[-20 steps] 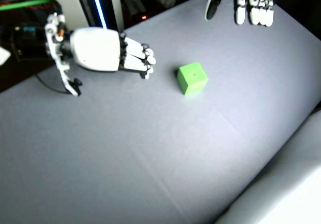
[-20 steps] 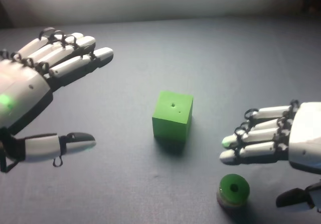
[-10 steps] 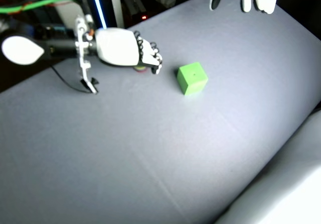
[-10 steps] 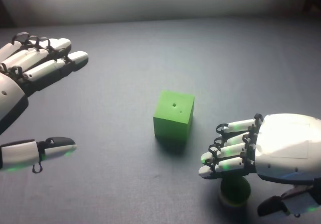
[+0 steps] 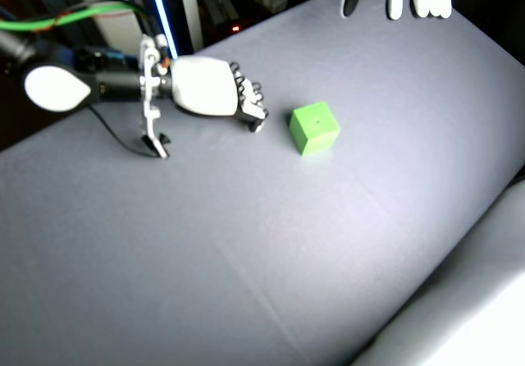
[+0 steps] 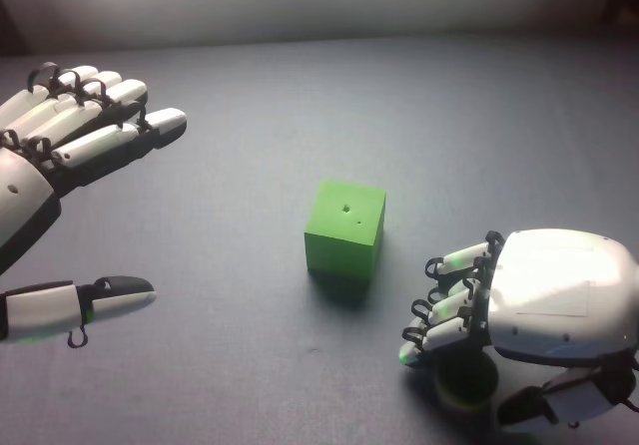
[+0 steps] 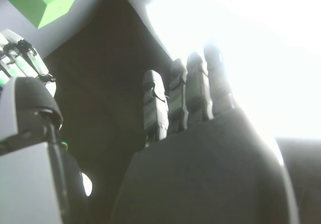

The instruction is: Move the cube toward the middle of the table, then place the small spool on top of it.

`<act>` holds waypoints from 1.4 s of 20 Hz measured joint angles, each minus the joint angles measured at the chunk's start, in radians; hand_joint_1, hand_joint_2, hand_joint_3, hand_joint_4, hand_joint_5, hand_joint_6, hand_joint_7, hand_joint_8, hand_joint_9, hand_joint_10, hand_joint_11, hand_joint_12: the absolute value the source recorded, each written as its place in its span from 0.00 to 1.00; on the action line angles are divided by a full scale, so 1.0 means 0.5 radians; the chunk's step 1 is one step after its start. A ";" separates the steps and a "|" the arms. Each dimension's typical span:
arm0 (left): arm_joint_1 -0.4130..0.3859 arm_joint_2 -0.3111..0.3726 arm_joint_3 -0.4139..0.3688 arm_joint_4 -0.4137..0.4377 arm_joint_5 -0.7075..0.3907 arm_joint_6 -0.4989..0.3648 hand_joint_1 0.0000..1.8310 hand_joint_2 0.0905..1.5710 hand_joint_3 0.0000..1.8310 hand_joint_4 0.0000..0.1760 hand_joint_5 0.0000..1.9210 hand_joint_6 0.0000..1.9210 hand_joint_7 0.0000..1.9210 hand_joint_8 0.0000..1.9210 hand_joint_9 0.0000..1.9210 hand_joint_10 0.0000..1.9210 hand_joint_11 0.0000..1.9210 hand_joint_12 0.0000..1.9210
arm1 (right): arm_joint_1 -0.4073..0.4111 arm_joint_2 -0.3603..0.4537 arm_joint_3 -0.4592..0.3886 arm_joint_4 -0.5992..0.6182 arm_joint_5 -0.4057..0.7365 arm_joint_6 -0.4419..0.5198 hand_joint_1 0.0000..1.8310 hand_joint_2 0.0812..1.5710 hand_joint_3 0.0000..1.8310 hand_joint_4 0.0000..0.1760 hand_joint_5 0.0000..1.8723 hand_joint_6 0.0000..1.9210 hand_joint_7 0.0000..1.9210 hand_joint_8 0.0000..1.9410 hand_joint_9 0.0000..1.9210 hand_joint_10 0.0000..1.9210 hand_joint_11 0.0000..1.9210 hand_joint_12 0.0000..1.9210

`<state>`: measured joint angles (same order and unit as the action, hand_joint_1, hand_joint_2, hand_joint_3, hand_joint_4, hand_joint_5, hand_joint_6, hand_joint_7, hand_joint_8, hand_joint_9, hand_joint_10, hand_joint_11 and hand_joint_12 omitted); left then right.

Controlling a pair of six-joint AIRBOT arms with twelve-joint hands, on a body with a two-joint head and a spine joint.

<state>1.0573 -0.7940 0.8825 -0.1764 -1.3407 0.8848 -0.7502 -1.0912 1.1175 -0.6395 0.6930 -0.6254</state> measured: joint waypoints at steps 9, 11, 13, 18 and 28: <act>0.000 -0.002 0.003 0.005 0.004 -0.008 0.47 0.58 0.00 0.65 0.14 0.00 0.09 0.00 0.06 0.00 0.00 0.13 | 0.023 -0.017 0.014 0.007 0.005 0.002 0.66 0.73 0.00 0.00 0.47 0.52 0.44 0.71 0.49 0.82 0.52 0.89; 0.000 -0.004 0.005 0.004 0.004 -0.007 0.47 0.57 0.00 0.63 0.14 0.00 0.09 0.00 0.07 0.00 0.00 0.16 | 0.025 -0.017 0.018 0.006 0.006 0.002 0.65 0.73 0.00 0.00 0.46 0.56 0.45 0.67 0.49 0.75 0.47 0.85; 0.000 -0.004 0.005 0.005 0.003 -0.008 0.47 0.57 0.00 0.37 0.16 0.00 0.11 0.00 0.11 0.00 0.00 0.34 | 0.056 -0.020 0.030 0.002 -0.007 0.002 0.65 0.73 0.00 0.09 0.46 0.59 0.46 0.63 0.49 0.66 0.46 0.80; 0.000 -0.026 0.007 -0.006 0.011 -0.008 0.49 0.55 0.00 0.41 0.18 0.00 0.13 0.00 0.13 0.00 0.00 0.39 | 0.166 -0.023 0.100 0.154 0.084 0.002 0.69 0.68 0.00 0.00 0.56 0.37 0.54 0.56 0.58 0.45 0.53 0.68; 0.015 -0.050 0.008 -0.033 -0.002 -0.013 0.49 0.59 0.00 0.55 0.14 0.00 0.09 0.00 0.08 0.00 0.00 0.22 | 0.508 -0.097 0.275 0.364 0.186 -0.106 0.74 0.68 0.00 0.00 0.55 0.40 0.52 0.55 0.46 0.64 0.37 0.81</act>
<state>1.0649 -0.8192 0.8867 -0.1928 -1.3418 0.8783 -0.4961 -1.1397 1.2552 -0.4576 0.7860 -0.6785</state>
